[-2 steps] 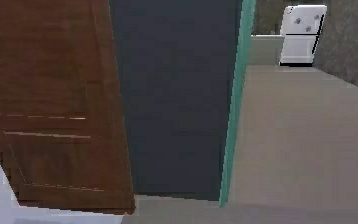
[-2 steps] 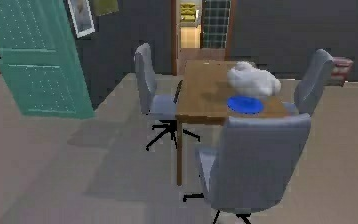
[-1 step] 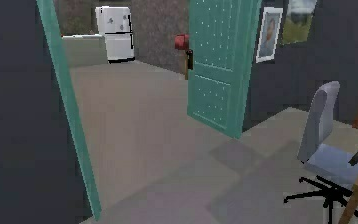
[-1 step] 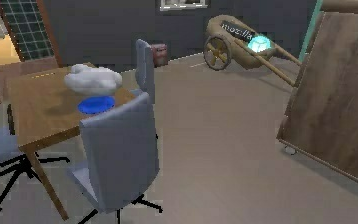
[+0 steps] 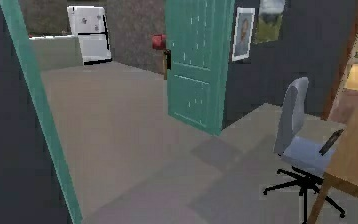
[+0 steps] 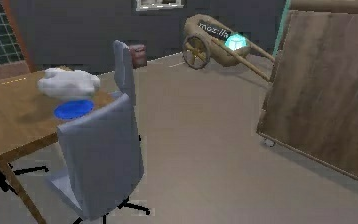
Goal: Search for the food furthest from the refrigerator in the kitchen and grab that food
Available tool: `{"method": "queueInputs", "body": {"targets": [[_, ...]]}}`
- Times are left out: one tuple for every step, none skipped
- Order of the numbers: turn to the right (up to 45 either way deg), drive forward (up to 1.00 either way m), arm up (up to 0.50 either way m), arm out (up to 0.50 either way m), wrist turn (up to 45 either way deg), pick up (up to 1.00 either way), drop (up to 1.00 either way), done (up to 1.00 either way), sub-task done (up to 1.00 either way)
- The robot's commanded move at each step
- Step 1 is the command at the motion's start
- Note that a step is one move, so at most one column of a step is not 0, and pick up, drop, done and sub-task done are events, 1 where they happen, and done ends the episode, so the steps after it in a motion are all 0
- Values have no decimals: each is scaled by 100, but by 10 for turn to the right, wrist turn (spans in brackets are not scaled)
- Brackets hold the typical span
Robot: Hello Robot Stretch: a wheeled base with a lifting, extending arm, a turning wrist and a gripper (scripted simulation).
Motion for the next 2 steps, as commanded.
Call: {"method": "queueInputs", "body": {"targets": [[0,100,0,0,0,0,0,0,0],[0,30,0,0,0,0,0,0,0]]}}
